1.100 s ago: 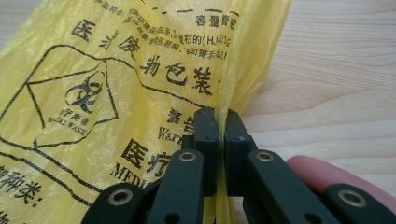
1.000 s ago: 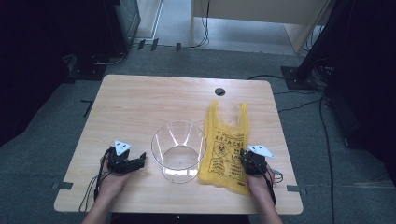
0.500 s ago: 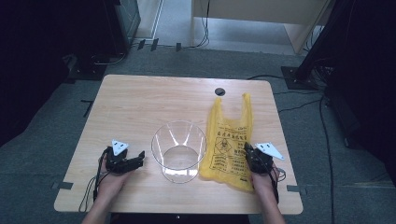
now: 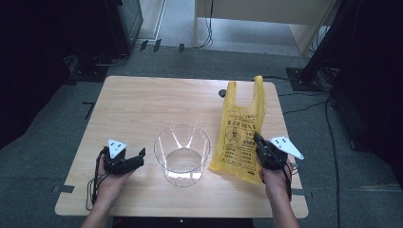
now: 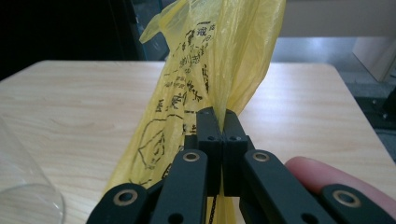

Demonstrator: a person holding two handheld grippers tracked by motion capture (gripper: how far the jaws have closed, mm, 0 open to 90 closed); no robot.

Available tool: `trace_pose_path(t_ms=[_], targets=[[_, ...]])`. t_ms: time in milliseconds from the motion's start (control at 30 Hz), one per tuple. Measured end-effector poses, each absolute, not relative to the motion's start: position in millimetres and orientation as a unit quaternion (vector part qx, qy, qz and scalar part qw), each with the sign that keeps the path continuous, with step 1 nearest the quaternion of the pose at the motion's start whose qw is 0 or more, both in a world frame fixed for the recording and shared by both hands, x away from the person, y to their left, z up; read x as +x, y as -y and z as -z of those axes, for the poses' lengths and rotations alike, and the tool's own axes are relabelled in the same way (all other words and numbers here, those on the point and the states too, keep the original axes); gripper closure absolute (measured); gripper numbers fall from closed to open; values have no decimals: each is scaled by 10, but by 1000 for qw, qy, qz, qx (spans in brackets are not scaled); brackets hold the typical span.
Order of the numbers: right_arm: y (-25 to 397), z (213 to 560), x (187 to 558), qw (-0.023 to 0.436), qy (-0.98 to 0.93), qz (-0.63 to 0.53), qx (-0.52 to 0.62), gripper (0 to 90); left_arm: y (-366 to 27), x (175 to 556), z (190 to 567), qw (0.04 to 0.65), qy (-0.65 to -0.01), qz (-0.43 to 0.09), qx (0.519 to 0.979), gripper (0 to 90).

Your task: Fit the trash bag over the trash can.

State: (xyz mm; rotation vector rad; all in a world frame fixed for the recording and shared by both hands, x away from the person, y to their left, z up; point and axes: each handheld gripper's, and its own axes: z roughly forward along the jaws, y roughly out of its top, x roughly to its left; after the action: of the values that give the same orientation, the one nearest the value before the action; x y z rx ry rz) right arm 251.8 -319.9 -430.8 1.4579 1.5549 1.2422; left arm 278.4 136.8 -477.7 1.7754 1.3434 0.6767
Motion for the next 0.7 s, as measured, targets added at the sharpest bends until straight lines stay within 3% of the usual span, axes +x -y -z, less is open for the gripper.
trace_pose_path(t_ms=[700], targets=[[3080,3438,2529,375,-569,-536,499,900,-1436,2815,4532,421,-530,-281,681,189]])
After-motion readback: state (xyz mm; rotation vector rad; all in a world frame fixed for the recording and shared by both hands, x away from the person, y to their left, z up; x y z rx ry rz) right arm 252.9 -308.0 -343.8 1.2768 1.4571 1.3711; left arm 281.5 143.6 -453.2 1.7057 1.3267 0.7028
